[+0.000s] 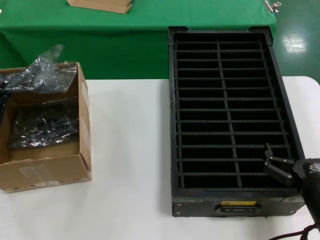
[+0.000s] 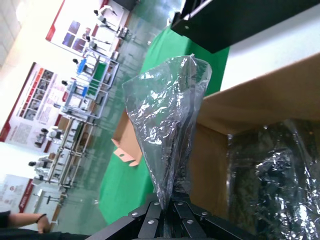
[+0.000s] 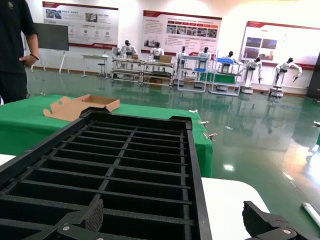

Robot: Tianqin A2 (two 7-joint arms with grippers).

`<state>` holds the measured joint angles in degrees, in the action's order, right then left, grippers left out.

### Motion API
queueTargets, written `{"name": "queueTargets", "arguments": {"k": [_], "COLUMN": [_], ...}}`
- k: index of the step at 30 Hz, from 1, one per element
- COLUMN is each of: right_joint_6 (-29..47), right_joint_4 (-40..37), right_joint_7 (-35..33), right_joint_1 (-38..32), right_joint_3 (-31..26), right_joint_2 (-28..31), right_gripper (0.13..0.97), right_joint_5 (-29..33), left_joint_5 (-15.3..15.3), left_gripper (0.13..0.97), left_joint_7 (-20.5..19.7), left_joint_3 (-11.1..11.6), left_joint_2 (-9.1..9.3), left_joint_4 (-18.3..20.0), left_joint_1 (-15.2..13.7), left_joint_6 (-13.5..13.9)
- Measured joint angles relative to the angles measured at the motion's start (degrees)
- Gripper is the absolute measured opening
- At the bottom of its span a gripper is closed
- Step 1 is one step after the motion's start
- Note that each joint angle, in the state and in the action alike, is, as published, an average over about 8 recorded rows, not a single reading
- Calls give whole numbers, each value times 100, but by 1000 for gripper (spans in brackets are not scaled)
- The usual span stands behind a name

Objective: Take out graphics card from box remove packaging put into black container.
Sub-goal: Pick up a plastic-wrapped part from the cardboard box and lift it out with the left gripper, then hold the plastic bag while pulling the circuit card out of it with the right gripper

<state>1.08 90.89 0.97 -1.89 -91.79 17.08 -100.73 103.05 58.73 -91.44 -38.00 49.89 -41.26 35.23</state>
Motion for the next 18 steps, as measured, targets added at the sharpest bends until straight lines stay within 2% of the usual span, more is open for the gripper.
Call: {"name": "queueTargets", "arguments": {"k": [9,14,18], "right_joint_6": [0,-28,-229], "right_joint_4": [0,14,101], "right_joint_7": [0,-3,-87], "right_joint_1": [0,-5,-54], "right_joint_3": [0,-35,-272], "right_joint_2": [0,30,220], "right_gripper": [966,966,966], "right_joint_5": [0,-14,-165], "left_joint_5": [240,380,480], "left_gripper": [143,143,143], "left_joint_7": [-363,-362,-289], "left_joint_3": [270,388,479], "left_joint_2": [-352,-452,-486], "left_joint_4": [776,975,1059], "left_joint_1": [534,723,840], "left_joint_6": [344,603,779]}}
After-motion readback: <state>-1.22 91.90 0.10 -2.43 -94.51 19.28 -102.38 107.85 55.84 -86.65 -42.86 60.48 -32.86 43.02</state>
